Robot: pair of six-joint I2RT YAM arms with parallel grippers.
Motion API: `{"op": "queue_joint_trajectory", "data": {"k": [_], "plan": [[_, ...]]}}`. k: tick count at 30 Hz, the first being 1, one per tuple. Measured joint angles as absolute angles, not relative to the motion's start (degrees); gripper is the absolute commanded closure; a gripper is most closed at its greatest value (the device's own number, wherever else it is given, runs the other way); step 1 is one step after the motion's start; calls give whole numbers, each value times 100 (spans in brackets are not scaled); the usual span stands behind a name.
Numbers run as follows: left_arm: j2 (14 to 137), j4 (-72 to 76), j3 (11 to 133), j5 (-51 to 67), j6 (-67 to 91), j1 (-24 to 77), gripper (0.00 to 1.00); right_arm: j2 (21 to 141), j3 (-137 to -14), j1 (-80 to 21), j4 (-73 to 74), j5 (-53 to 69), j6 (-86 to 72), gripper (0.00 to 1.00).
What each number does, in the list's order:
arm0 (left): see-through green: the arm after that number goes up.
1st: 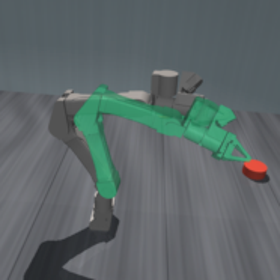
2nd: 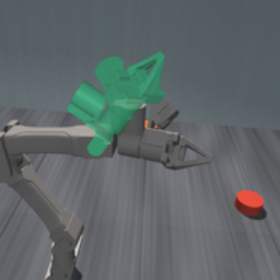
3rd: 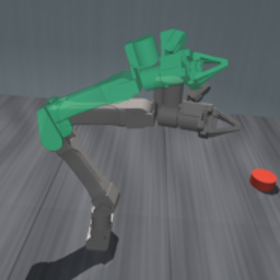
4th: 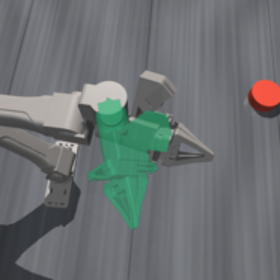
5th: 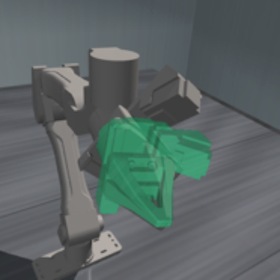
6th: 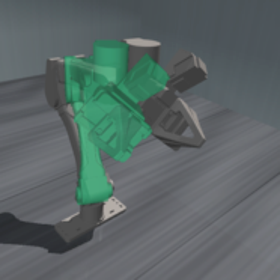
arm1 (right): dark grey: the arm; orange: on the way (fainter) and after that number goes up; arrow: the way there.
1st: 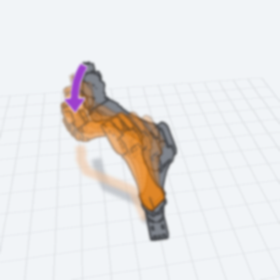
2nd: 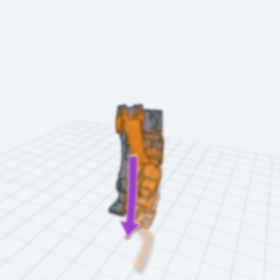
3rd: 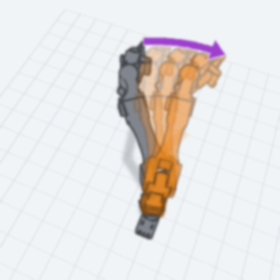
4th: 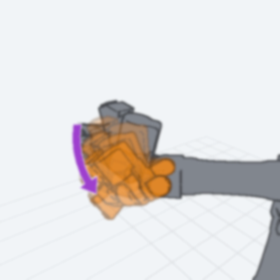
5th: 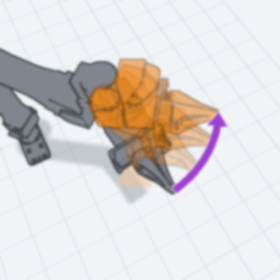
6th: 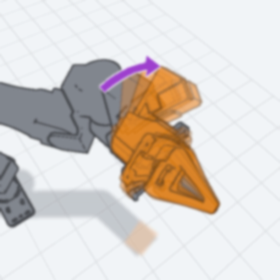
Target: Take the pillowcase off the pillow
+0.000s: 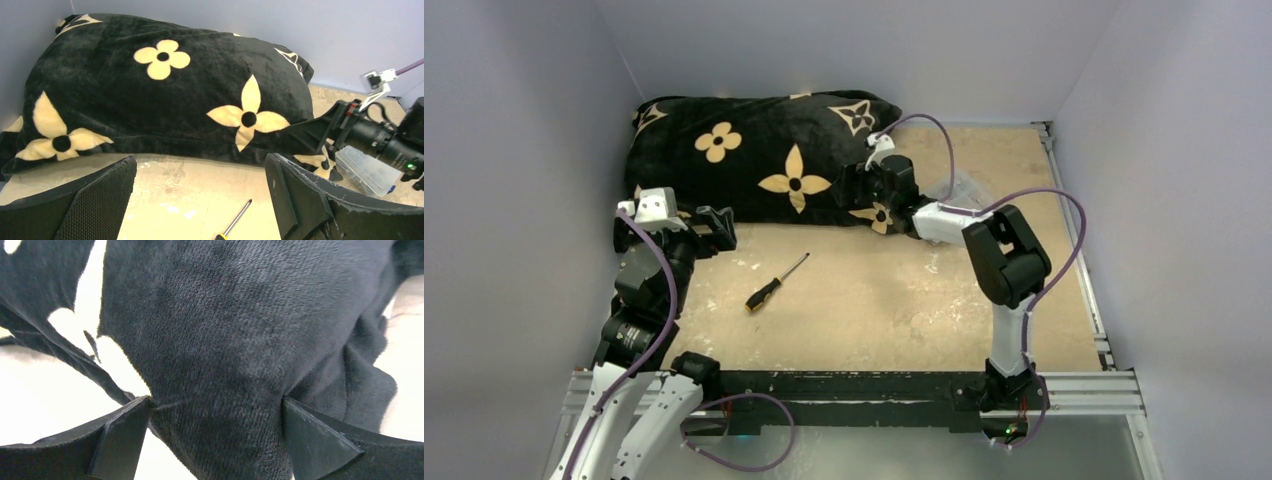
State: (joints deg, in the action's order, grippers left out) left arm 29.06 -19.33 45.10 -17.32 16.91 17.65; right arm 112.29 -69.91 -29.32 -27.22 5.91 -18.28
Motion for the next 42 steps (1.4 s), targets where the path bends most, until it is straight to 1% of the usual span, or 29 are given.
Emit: {"op": "queue_joint_trajectory", "data": {"k": [1, 2, 3, 4, 6, 7, 8, 13, 16, 19, 24, 29, 30, 34, 36, 38, 39, 41, 42], "plan": [[2906, -1933, 4510, -1732, 1693, 1765, 1, 11330, -7013, -2998, -2751, 617, -1815, 3], [2904, -1933, 4510, -1730, 1693, 1765, 1, 11415, -7041, -3035, -2762, 622, -1813, 7], [2902, -1933, 4510, -1730, 1693, 1765, 1, 11518, -7074, -3050, -2773, 620, -1817, 15], [2902, -1933, 4510, -1728, 1691, 1765, 1, 11583, -7083, -3048, -2779, 609, -1826, 28], [2899, -1933, 4508, -1723, 1693, 1765, 1, 11625, -7078, -3028, -2751, 574, -1863, 59], [2899, -1933, 4508, -1719, 1693, 1765, 1, 11601, -7072, -3013, -2755, 561, -1903, 85], [2899, -1933, 4510, -1715, 1693, 1765, 1, 11548, -7048, -3009, -2762, 554, -1933, 100], [2902, -1933, 4508, -1704, 1693, 1765, 1, 10855, -6746, -3190, -2569, 329, -2036, 100], [2902, -1933, 4508, -1706, 1693, 1765, 1, 10298, -6556, -3527, -2279, 78, -2034, 100], [2912, -1933, 4508, -1706, 1693, 1763, 1, 9706, -6357, -4029, -2005, -82, -2051, 100], [2958, -1933, 4508, -1715, 1699, 1763, 1, 8958, -5992, -4890, -1833, 25, -2193, 100], [2963, -1935, 4508, -1791, 1704, 1763, 1, 8759, -5780, -5798, -1798, 180, -2390, 100], [2963, -1938, 4510, -1822, 1706, 1763, 1, 8770, -5760, -5981, -1802, 252, -2418, 98], [2939, -1944, 4508, -1962, 1745, 1763, 1, 8781, -5756, -6445, -1802, 548, -2477, 67], [2904, -1951, 4510, -2043, 1752, 1763, 1, 8779, -5756, -6539, -1796, 709, -2495, 43], [2862, -1962, 4508, -2119, 1756, 1763, 1, 8759, -5758, -6573, -1750, 786, -2504, 30], [2842, -1966, 4508, -2147, 1758, 1763, 1, 8739, -5778, -6560, -1704, 805, -2495, 26], [2814, -1984, 4508, -2193, 1763, 1763, 1, 8726, -5924, -6490, -1522, 812, -2440, 21], [2810, -1984, 4508, -2204, 1763, 1763, 1, 8726, -6071, -6410, -1402, 816, -2399, 16]]}}
